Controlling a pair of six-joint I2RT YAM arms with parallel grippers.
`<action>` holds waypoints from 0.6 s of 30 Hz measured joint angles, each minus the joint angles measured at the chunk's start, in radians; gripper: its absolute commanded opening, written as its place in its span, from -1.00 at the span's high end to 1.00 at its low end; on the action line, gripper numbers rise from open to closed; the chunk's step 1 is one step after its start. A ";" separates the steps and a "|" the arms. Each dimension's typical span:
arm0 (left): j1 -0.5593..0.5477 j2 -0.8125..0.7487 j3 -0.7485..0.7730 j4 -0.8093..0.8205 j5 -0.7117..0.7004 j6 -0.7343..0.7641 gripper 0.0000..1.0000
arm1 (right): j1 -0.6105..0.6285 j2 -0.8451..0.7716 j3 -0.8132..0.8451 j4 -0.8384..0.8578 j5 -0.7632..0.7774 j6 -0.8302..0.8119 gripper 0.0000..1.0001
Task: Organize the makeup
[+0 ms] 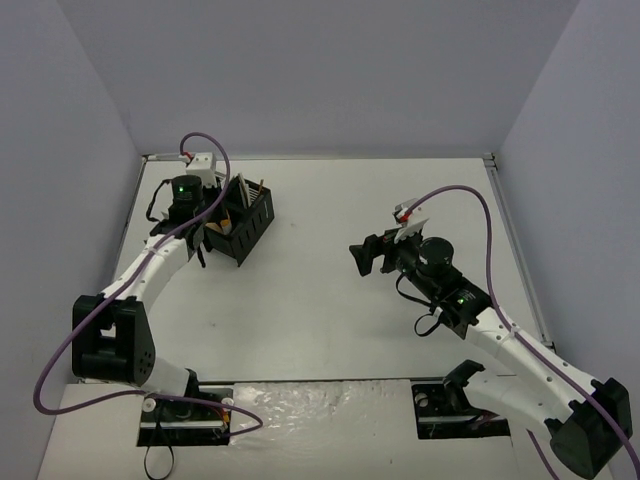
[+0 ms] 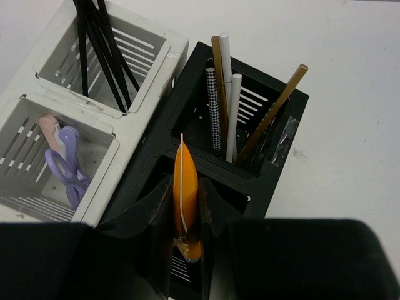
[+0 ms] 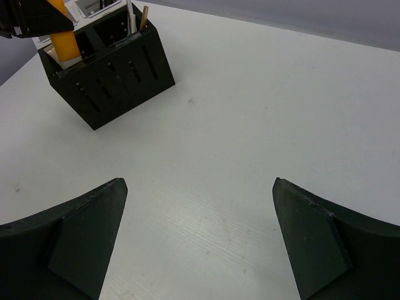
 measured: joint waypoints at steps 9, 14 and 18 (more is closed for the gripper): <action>0.002 0.013 -0.036 0.076 0.024 0.005 -0.02 | 0.000 -0.001 0.000 -0.003 0.000 0.000 -1.00; 0.002 0.011 -0.041 0.085 0.020 0.004 -0.46 | 0.000 -0.014 0.000 -0.012 0.000 0.000 -1.00; 0.002 -0.015 -0.041 0.073 -0.002 -0.001 -0.78 | 0.000 -0.027 0.000 -0.025 0.005 -0.004 -1.00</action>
